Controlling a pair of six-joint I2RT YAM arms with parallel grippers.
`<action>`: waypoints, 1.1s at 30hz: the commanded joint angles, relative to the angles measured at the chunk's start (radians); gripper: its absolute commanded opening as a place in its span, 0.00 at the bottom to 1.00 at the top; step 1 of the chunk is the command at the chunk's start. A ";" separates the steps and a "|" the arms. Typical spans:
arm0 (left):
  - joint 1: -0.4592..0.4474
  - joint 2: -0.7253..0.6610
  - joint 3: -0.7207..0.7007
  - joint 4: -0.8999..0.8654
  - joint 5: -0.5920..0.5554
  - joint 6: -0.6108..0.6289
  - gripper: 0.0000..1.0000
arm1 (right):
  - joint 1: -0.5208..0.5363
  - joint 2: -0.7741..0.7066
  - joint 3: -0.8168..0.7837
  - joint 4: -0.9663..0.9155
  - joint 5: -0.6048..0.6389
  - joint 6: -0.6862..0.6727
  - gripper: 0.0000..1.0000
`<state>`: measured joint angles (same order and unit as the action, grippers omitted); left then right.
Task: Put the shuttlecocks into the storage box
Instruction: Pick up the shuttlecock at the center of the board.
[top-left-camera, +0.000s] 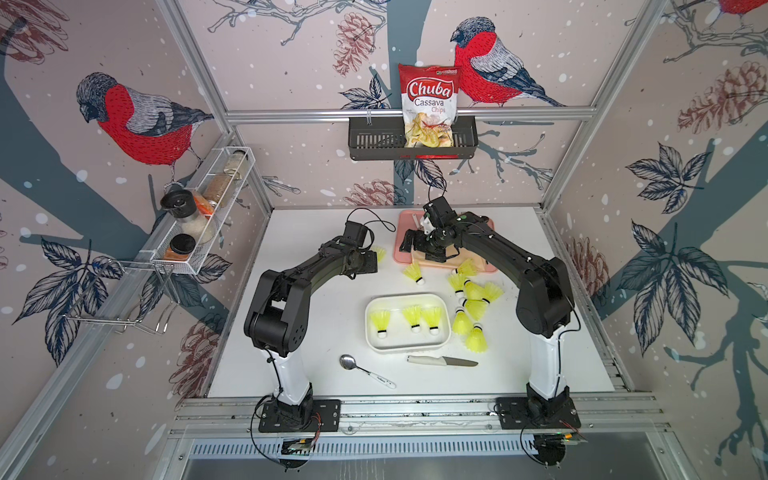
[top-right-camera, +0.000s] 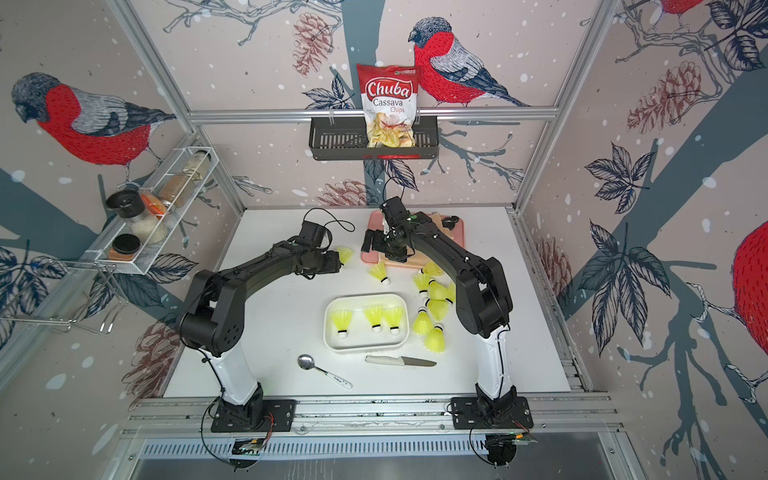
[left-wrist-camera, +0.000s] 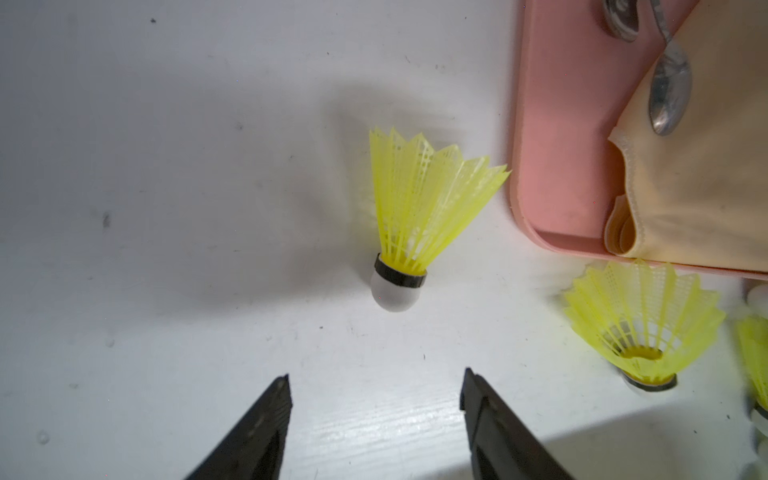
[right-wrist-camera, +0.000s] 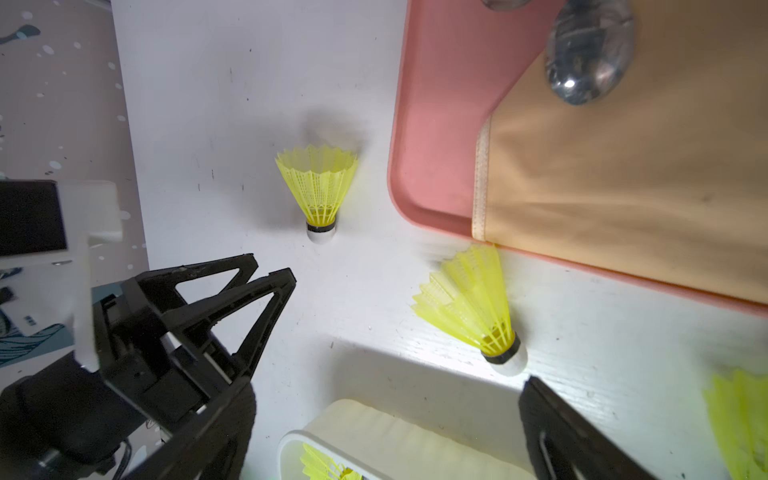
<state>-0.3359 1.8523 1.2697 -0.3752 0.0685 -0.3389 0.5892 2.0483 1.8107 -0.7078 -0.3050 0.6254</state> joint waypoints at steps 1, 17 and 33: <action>0.004 0.044 0.032 0.057 0.029 0.050 0.65 | -0.015 0.000 -0.002 0.030 -0.027 -0.004 1.00; 0.005 0.207 0.148 0.052 0.040 0.109 0.45 | -0.040 0.013 -0.020 0.038 -0.051 -0.004 1.00; -0.001 0.165 0.101 0.076 0.046 0.109 0.23 | -0.039 0.018 -0.028 0.034 -0.050 -0.003 1.00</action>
<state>-0.3367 2.0361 1.3781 -0.3153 0.1081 -0.2363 0.5480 2.0617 1.7851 -0.6888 -0.3473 0.6281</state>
